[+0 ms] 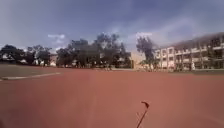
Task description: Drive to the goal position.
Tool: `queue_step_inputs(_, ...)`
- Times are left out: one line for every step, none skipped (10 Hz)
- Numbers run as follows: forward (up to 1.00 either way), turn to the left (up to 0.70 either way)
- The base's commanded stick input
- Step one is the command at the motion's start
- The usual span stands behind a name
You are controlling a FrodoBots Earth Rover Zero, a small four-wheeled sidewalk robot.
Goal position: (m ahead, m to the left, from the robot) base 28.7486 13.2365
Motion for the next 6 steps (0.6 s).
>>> queue_step_inputs(0.70, 0.00)
queue_step_inputs(0.70, 0.00)
queue_step_inputs(0.70, 0.00)
queue_step_inputs(0.70, 0.00)
queue_step_inputs(0.70, 0.00)
queue_step_inputs(0.70, 0.00)
